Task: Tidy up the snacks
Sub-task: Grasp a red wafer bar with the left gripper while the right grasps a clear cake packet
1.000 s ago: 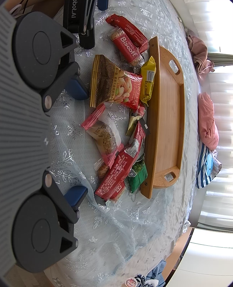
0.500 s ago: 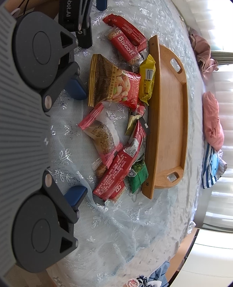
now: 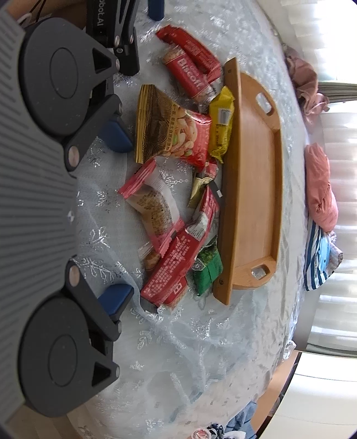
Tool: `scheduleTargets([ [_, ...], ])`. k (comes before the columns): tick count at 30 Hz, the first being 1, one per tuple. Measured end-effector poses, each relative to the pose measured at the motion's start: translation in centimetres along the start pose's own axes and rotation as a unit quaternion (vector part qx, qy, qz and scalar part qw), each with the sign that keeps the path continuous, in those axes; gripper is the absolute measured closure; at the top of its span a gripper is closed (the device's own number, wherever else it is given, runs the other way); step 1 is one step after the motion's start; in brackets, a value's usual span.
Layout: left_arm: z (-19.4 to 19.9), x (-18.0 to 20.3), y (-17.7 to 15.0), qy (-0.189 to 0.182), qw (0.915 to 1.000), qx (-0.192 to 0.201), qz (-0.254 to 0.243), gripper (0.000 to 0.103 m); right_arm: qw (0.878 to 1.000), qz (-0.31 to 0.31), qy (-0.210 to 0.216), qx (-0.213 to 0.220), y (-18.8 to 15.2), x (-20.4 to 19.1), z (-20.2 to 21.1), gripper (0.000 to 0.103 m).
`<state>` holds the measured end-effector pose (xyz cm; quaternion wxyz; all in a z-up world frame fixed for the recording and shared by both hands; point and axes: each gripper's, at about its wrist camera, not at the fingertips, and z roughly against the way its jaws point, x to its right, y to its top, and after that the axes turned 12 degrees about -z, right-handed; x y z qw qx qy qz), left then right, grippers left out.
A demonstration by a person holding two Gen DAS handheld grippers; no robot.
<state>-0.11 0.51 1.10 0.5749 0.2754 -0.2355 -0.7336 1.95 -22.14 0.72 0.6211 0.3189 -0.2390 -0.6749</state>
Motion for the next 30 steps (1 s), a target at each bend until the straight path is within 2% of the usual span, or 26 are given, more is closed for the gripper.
scheduleTargets([
  [7,1.9,-1.4,0.5,-0.020,0.9990,0.030,0.027,0.014,0.998,-0.031,0.026,0.039,0.1,2.0,2.3,0.001],
  [10,2.7,-1.7,1.0,-0.013,0.9983,0.052,0.023,0.030,0.997,-0.035,0.025,0.059,0.3,2.5,3.1,0.007],
  [12,3.0,-1.8,1.3,0.001,0.9980,0.060,0.018,0.048,0.997,-0.034,0.026,0.070,0.4,2.7,3.4,0.020],
  [15,3.0,-2.0,1.8,0.024,0.9976,0.064,0.007,0.063,0.996,-0.031,0.022,0.079,0.4,2.4,3.4,0.036],
  [17,2.8,-2.1,2.0,0.032,0.9974,0.065,0.001,0.066,0.996,-0.027,0.019,0.080,0.3,2.2,3.3,0.042],
  [27,0.2,-2.3,2.2,0.025,0.9985,0.047,-0.011,0.067,0.997,-0.033,0.024,0.065,0.7,0.8,1.8,0.043],
  [30,-0.4,-2.4,2.3,0.012,0.9989,0.044,-0.006,0.068,0.997,-0.036,0.025,0.060,0.8,0.5,1.2,0.043],
])
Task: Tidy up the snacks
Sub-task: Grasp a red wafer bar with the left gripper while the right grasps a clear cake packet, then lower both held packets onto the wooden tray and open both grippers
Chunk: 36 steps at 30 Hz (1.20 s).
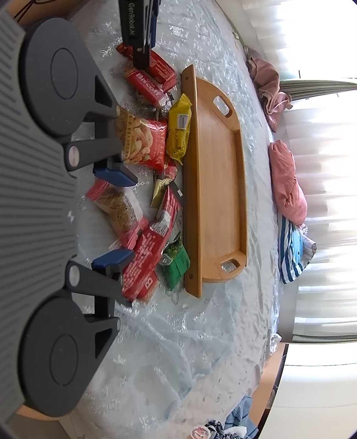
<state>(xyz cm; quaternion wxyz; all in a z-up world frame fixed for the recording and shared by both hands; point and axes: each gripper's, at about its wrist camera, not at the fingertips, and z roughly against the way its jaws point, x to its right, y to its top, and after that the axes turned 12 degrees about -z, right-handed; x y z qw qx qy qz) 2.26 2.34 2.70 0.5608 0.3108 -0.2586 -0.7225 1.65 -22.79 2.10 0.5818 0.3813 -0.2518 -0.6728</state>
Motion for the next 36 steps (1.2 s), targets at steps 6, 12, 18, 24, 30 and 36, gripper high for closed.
scheduleTargets([
  [6,-0.7,-0.4,0.2,-0.017,0.9998,-0.006,0.010,0.074,1.000,0.002,-0.001,-0.013,0.1,-0.9,-1.4,0.043],
  [12,0.1,-1.1,0.3,-0.045,0.9979,0.004,0.046,0.080,1.000,-0.007,-0.010,-0.017,0.1,-1.3,-2.4,0.065],
  [18,1.8,-1.4,1.2,-0.035,0.9977,0.031,0.049,0.080,0.999,-0.048,0.003,-0.023,0.8,-0.3,-1.7,0.068],
  [24,1.9,-2.2,3.2,-0.054,0.9954,0.041,0.068,0.080,0.999,-0.046,0.011,-0.003,2.0,-0.1,-0.3,0.068],
  [30,1.1,-2.9,7.0,-0.052,0.9950,0.055,0.064,0.080,0.998,-0.052,0.026,0.008,5.3,0.5,-0.7,0.068],
  [36,-1.1,-4.2,11.1,-0.057,0.9960,0.036,0.060,0.080,0.997,-0.062,0.047,-0.009,10.1,1.7,-3.4,0.068],
])
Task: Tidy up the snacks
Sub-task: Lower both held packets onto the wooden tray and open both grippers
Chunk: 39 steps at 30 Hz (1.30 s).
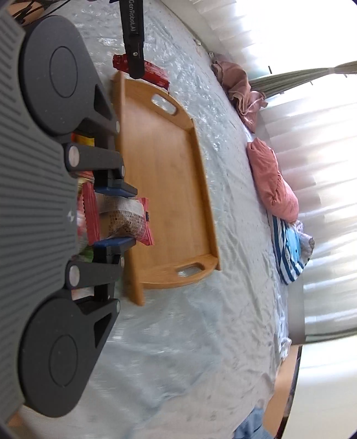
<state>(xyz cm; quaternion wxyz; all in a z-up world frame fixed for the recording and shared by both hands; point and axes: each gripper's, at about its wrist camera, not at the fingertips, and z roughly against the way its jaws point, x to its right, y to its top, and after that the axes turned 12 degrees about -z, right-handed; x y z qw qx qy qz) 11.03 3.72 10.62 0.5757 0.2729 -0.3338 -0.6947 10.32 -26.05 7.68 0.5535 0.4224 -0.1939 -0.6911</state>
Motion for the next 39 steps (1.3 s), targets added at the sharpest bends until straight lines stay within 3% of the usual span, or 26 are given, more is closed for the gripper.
scheduleTargets([
  [8,-4.8,-1.7,2.3,0.006,0.9987,-0.045,0.024,0.080,0.999,-0.011,0.015,-0.037,4.2,1.4,-4.6,0.068],
  [19,-10.2,-1.7,1.3,0.017,0.9947,-0.096,0.034,0.080,0.997,-0.009,0.012,-0.072,3.3,1.4,-9.6,0.068],
  [39,-12.3,-1.2,0.7,0.026,0.9939,-0.105,0.022,0.080,0.997,-0.001,0.011,-0.075,2.4,1.3,-12.6,0.067],
])
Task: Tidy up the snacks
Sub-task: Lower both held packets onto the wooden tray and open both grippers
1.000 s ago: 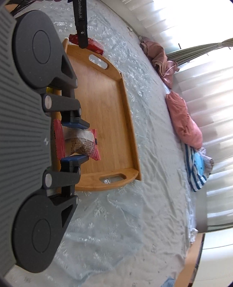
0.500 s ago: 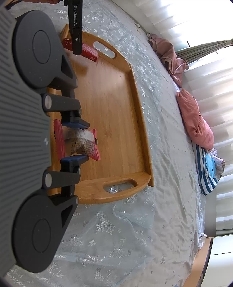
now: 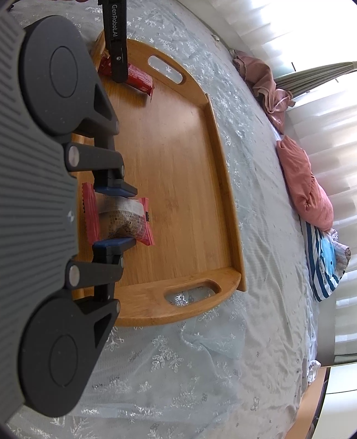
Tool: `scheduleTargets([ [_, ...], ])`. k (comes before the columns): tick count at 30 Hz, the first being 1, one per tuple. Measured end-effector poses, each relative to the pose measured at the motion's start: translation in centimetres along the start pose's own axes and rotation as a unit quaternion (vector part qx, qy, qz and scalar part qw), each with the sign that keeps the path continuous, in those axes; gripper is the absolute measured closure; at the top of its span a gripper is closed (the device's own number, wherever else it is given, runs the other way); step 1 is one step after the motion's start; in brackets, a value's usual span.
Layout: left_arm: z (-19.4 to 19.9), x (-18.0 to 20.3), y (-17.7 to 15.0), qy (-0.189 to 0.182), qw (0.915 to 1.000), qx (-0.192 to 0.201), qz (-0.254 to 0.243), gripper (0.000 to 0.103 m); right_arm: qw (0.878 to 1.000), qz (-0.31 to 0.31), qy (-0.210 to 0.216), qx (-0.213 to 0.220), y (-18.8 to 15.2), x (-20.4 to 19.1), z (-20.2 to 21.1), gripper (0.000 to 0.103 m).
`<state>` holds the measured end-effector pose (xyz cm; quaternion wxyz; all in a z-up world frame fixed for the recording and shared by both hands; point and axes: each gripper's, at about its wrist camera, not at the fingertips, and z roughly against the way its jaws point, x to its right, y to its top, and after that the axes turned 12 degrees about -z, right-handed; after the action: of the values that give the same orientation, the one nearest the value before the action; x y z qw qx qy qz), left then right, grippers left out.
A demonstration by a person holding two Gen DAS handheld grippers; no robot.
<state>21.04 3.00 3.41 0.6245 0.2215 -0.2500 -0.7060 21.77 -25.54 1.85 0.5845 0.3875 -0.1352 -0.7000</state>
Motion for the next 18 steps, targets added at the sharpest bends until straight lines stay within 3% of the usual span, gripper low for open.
scheduleTargets([
  [14,0.13,0.42,-0.15,0.012,0.9998,0.004,-0.013,0.079,1.000,0.010,0.003,0.000,-0.02,-0.48,-0.47,0.065],
  [18,0.19,0.34,-0.15,0.010,0.9999,0.003,-0.012,0.079,1.000,0.011,0.004,0.000,-0.01,-0.63,-0.46,0.057],
])
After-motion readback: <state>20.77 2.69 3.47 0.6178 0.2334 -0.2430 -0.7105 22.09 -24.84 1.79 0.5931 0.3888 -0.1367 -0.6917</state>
